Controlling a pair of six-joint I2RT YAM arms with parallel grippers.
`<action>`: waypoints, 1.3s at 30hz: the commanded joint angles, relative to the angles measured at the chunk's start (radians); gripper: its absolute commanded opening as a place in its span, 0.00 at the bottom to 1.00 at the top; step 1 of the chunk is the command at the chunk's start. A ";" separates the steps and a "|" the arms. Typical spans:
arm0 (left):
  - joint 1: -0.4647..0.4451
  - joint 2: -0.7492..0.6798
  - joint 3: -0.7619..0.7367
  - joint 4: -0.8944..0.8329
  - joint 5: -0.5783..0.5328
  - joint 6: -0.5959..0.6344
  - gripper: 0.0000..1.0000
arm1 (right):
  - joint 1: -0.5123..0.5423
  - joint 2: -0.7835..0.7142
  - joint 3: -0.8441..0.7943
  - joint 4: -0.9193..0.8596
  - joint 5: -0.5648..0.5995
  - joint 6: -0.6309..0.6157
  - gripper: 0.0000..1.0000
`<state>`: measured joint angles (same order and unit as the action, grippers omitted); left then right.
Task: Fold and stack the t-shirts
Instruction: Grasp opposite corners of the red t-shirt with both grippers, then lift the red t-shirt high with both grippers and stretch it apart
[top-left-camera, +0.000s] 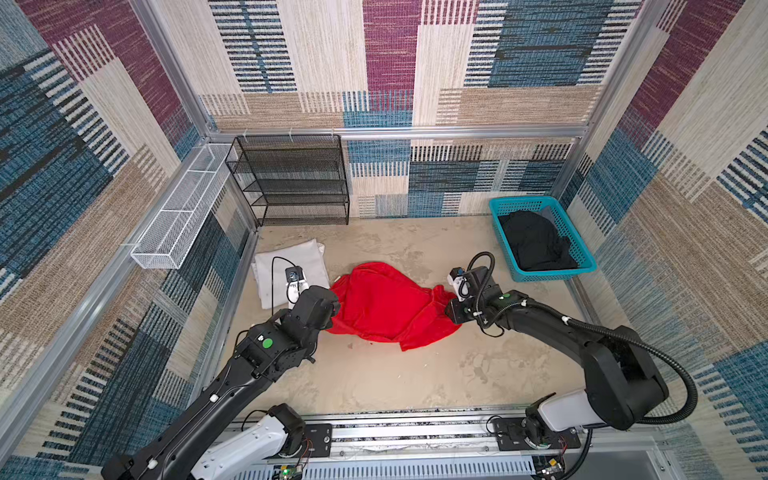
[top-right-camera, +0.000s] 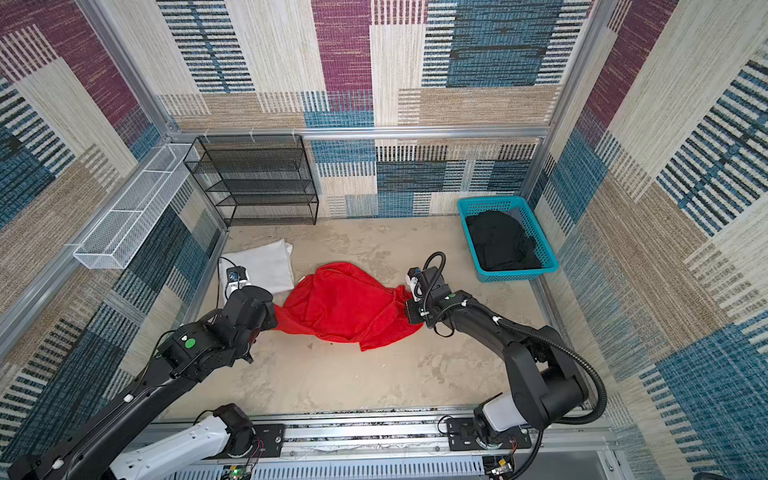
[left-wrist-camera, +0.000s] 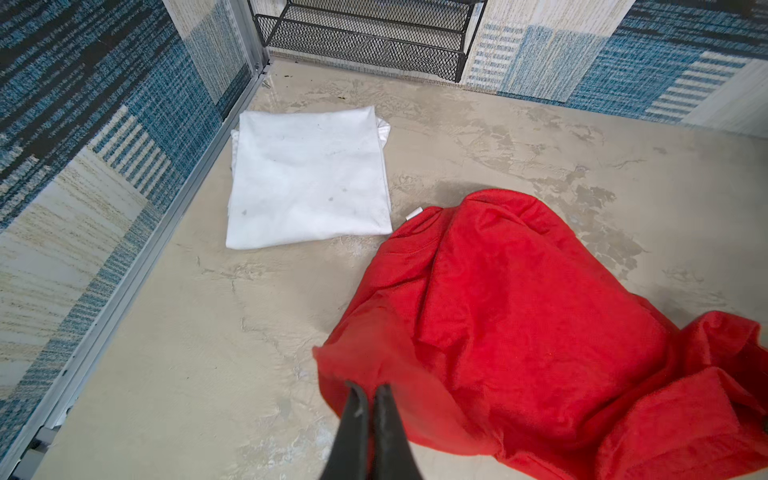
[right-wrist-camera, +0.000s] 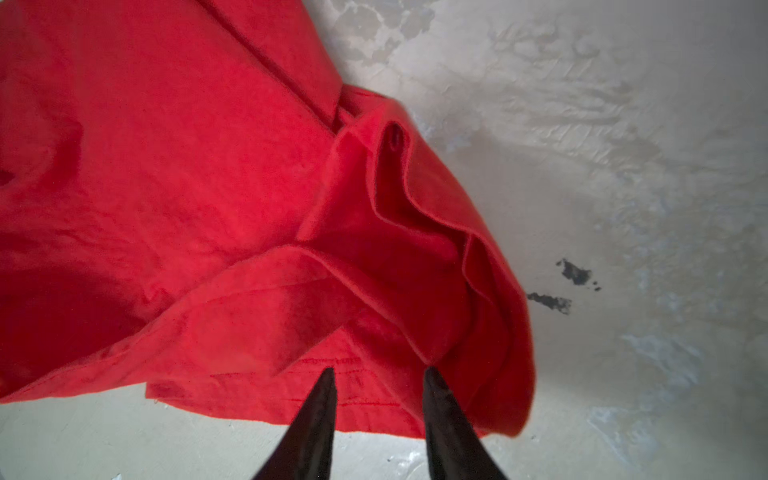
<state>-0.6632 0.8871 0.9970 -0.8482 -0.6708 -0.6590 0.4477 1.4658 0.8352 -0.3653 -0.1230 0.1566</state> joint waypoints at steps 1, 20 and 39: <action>0.002 -0.011 -0.006 -0.018 -0.004 -0.016 0.00 | 0.001 0.021 0.003 0.028 0.074 -0.001 0.39; 0.007 -0.043 -0.011 -0.037 0.002 -0.022 0.00 | 0.002 0.133 0.081 0.044 0.049 -0.048 0.00; 0.017 -0.007 0.427 0.025 -0.088 0.364 0.00 | -0.004 -0.284 0.684 -0.374 0.127 0.014 0.00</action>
<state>-0.6498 0.8604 1.3388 -0.8833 -0.7036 -0.4522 0.4446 1.1893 1.4441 -0.6319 -0.0818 0.1574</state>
